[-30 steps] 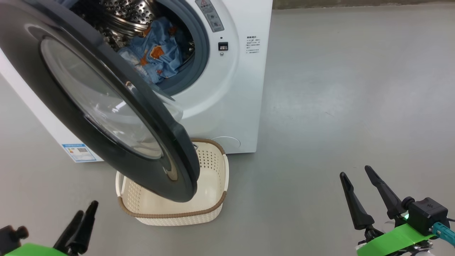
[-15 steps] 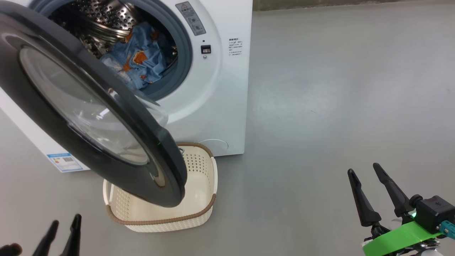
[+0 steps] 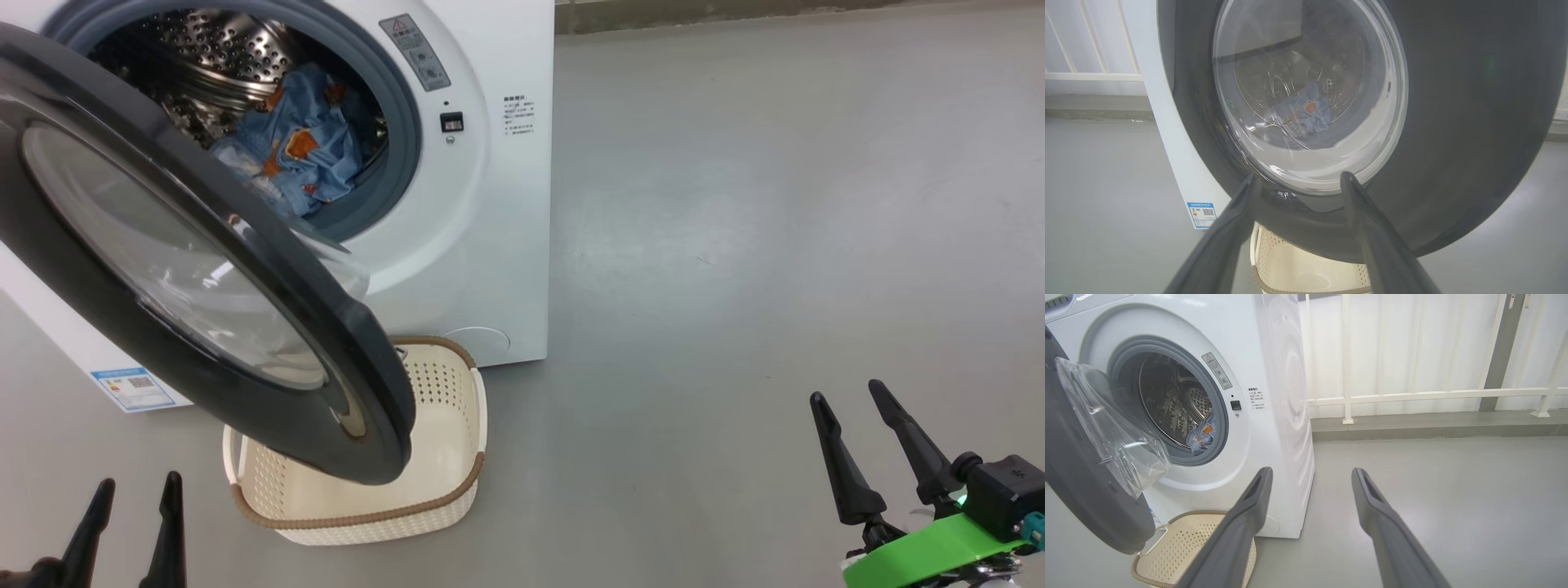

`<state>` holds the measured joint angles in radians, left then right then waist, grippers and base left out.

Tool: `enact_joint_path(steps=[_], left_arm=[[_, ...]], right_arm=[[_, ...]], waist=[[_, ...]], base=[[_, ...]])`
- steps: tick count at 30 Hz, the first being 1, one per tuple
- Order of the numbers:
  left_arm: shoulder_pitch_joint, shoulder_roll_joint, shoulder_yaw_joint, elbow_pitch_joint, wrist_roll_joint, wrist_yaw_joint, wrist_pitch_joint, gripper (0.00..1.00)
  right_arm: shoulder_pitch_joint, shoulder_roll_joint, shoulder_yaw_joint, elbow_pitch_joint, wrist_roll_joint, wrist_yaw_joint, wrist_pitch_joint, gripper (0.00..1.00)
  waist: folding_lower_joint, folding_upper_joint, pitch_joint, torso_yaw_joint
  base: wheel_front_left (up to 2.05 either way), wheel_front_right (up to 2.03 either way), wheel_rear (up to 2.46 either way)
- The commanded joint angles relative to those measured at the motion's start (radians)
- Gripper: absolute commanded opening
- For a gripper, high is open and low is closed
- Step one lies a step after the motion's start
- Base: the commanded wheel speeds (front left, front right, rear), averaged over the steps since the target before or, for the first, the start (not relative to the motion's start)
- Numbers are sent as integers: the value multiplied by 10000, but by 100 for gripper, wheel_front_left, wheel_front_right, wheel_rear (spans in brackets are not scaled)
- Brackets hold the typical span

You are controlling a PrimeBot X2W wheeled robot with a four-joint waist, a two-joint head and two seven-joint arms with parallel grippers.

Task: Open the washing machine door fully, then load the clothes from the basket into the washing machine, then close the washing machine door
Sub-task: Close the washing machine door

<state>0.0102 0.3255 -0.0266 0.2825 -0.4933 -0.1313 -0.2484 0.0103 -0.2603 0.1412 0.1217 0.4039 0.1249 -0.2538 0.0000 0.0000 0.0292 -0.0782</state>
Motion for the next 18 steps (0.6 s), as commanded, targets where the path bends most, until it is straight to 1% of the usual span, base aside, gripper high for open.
enact_joint_path(steps=[1,8,18], left_arm=[[-78,94,581,-361,369,6,-132,100],[202,-372,931,-582,1093,6,-133,100],[296,-613,1048,-491,1402,6,-133,100]], right_arm=[[-96,-256,90,-224,-4,58,-80,100],[-60,-217,27,-200,5,58,-80,100],[47,-126,2,-141,2,58,-80,100]], waist=[[0,0,-17,-24],[0,0,-6,-82],[0,0,8,-142]], base=[[0,0,0],[0,0,0],[0,0,0]])
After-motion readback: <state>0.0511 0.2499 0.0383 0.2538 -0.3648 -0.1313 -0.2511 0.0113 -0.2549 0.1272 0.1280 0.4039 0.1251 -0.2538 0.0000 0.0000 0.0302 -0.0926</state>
